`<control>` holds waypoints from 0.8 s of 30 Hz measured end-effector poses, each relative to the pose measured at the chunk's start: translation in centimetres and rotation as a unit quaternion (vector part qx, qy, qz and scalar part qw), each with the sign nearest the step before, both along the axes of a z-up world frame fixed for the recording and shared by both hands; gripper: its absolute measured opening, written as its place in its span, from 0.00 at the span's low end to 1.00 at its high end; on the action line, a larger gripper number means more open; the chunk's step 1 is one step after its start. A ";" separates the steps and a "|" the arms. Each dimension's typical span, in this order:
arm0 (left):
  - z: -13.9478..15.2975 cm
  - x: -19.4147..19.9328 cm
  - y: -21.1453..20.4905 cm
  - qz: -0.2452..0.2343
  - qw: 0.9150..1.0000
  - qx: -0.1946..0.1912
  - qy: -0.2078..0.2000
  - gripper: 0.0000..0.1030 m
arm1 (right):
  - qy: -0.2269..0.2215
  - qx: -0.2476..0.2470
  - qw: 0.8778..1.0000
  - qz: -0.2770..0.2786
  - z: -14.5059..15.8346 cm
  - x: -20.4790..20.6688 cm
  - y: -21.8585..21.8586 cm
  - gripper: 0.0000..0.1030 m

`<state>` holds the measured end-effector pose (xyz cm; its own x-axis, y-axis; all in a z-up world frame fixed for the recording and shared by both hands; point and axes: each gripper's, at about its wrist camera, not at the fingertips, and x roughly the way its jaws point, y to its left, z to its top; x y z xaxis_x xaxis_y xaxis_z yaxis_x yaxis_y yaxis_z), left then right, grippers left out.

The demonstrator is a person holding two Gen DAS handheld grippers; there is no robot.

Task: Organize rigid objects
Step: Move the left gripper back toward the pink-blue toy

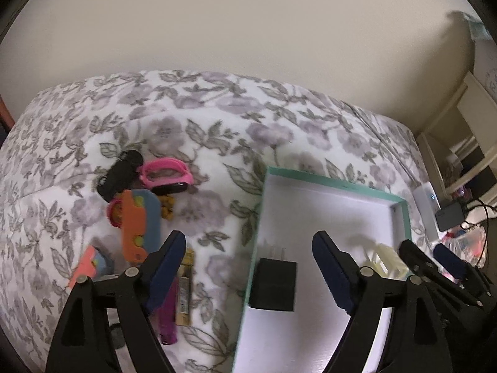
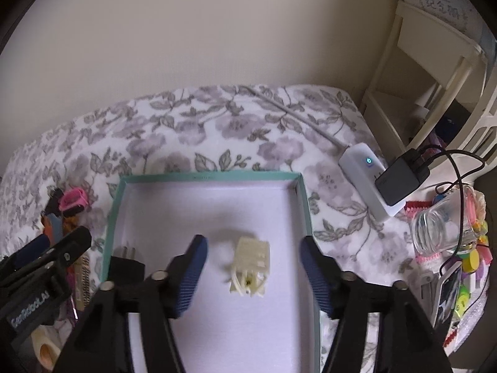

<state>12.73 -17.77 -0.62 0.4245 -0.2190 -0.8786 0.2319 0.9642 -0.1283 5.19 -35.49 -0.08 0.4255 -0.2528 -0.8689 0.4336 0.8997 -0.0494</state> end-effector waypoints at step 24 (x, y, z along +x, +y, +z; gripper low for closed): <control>1.3 1.6 7.3 0.097 0.994 -0.054 -0.002 0.94 | -0.068 0.027 0.995 0.065 0.8 1.3 4.0 1.00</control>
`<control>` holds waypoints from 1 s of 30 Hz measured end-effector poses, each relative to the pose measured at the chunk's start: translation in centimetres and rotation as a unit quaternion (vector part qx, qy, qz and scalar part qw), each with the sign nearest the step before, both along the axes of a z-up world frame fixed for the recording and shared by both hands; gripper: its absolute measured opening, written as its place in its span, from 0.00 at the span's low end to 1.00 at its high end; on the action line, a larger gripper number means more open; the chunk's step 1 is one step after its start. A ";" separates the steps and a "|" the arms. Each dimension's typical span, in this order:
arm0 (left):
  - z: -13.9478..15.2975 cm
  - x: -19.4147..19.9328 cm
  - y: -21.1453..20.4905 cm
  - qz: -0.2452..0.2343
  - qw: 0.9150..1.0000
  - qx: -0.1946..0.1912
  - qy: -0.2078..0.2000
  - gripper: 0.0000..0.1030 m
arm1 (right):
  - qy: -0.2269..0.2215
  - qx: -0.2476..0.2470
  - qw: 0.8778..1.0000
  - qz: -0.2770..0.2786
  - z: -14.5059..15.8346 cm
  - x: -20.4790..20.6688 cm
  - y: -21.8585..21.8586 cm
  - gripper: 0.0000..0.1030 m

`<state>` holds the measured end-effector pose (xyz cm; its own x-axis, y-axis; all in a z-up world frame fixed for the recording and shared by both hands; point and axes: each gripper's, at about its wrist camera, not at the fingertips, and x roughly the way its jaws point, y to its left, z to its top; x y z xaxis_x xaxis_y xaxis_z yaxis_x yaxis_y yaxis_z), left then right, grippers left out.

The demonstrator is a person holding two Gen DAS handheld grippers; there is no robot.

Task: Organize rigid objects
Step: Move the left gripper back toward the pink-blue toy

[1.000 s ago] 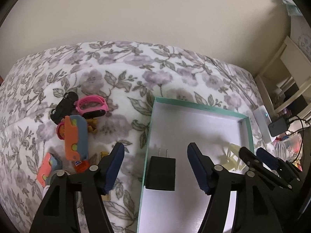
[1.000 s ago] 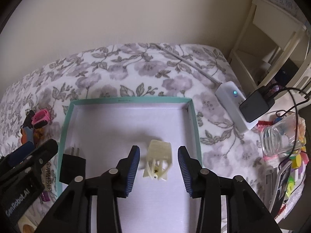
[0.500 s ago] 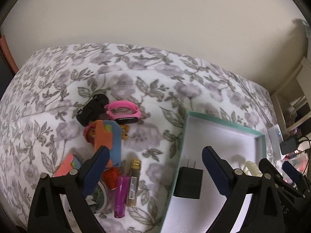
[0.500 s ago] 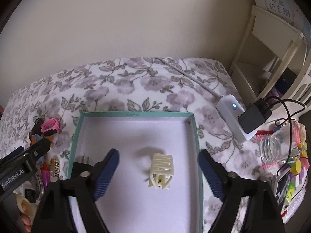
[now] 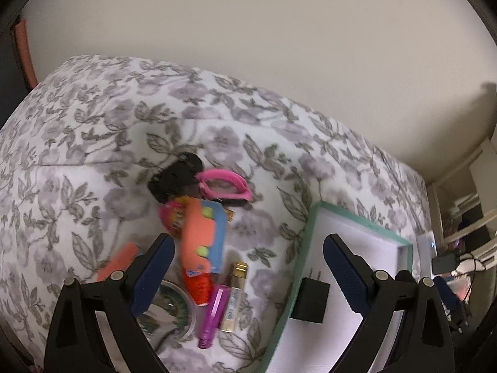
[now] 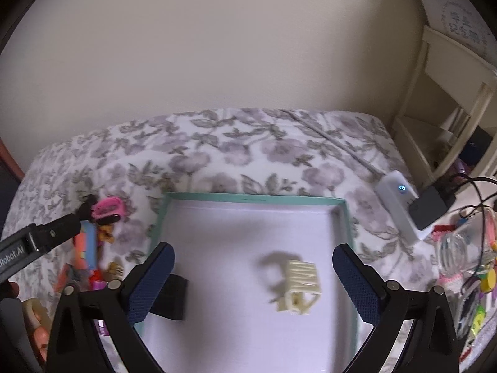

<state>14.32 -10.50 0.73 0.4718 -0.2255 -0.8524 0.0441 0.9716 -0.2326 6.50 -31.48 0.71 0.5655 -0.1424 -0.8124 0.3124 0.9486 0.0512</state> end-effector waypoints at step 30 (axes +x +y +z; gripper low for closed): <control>0.8 -3.0 13.7 0.121 0.990 0.069 0.033 0.94 | 0.030 0.045 0.984 0.172 0.0 2.1 14.3 0.94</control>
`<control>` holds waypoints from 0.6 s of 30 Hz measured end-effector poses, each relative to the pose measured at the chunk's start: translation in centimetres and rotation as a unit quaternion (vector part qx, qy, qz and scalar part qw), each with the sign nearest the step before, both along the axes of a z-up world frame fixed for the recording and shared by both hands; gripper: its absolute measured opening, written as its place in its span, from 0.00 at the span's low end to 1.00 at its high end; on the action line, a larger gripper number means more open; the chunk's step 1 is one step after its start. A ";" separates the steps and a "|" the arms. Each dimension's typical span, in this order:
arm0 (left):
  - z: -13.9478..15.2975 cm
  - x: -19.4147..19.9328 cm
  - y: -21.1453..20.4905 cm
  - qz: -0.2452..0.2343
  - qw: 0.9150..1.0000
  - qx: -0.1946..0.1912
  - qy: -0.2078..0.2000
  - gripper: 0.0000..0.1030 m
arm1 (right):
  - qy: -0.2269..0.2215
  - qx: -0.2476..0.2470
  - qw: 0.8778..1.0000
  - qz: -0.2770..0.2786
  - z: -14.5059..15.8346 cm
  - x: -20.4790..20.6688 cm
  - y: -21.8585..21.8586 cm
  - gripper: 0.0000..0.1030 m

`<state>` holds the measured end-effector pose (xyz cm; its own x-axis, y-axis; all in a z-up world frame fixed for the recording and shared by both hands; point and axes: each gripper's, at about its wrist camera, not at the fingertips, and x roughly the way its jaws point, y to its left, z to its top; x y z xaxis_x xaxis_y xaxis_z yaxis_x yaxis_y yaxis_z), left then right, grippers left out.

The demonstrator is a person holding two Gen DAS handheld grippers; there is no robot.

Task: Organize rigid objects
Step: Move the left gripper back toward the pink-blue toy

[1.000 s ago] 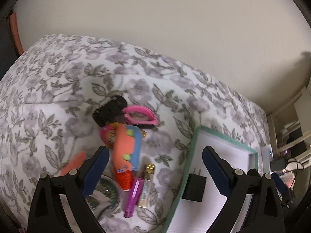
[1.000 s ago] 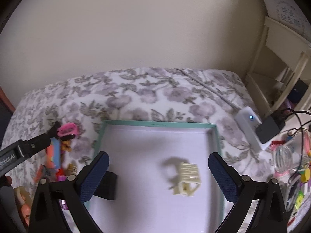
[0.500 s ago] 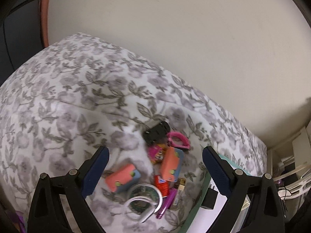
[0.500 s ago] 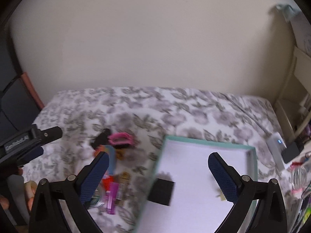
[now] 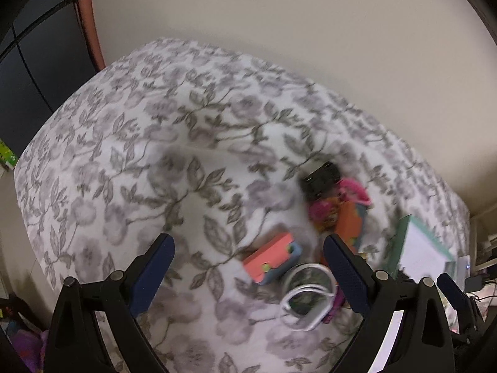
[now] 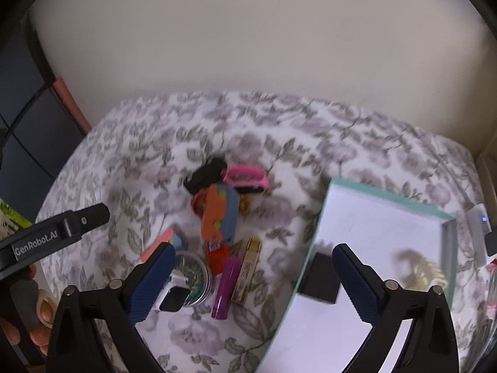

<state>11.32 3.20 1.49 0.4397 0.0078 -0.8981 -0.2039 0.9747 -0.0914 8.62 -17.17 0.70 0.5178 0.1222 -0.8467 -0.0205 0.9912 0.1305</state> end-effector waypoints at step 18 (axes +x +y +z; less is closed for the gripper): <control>-8.2 2.6 -1.1 -0.029 0.995 0.005 0.093 0.92 | 0.090 -0.008 0.996 0.000 -7.0 1.3 0.4 0.61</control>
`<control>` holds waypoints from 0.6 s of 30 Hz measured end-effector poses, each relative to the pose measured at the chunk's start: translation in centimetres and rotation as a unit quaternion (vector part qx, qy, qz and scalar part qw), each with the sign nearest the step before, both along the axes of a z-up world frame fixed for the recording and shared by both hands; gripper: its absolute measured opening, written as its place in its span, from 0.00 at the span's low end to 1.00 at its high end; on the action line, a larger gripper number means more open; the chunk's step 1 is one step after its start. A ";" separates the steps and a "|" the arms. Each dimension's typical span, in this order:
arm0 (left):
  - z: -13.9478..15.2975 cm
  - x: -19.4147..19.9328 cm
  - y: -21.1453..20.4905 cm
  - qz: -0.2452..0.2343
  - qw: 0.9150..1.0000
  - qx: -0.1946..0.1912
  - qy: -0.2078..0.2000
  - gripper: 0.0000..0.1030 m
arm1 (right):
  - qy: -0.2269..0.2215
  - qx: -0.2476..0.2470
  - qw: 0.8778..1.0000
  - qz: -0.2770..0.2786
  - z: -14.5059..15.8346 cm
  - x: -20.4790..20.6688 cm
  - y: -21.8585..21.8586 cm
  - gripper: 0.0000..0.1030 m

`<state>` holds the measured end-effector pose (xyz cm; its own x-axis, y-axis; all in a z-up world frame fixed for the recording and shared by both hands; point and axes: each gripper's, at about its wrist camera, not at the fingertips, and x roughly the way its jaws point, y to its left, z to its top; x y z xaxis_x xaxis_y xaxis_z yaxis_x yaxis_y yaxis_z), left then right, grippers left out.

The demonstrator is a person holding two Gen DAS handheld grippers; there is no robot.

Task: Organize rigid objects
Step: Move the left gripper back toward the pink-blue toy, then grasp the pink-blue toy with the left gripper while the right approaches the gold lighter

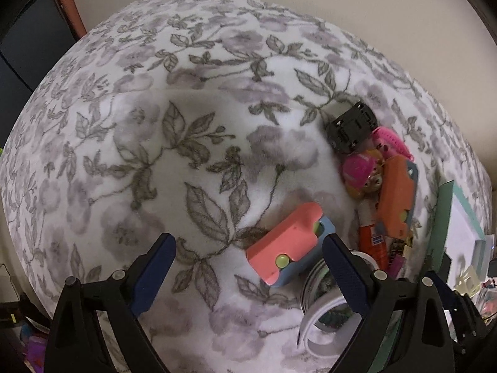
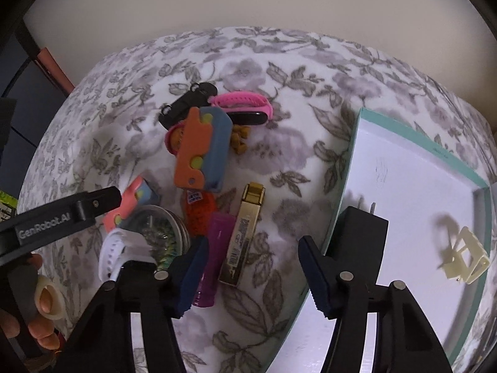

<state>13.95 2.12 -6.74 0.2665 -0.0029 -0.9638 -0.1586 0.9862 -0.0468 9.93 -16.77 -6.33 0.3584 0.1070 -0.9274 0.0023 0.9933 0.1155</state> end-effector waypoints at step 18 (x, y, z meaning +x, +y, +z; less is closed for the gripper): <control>-0.6 1.4 -3.9 -0.076 0.997 0.006 -0.009 0.56 | 0.004 0.007 1.000 -0.008 -0.3 0.0 -0.4 0.48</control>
<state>15.30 -1.77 -7.30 0.2802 -0.0321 -0.9594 -0.0064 0.9994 -0.0353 9.96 -17.22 -6.60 0.3526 0.1144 -0.9288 0.0199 0.9914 0.1296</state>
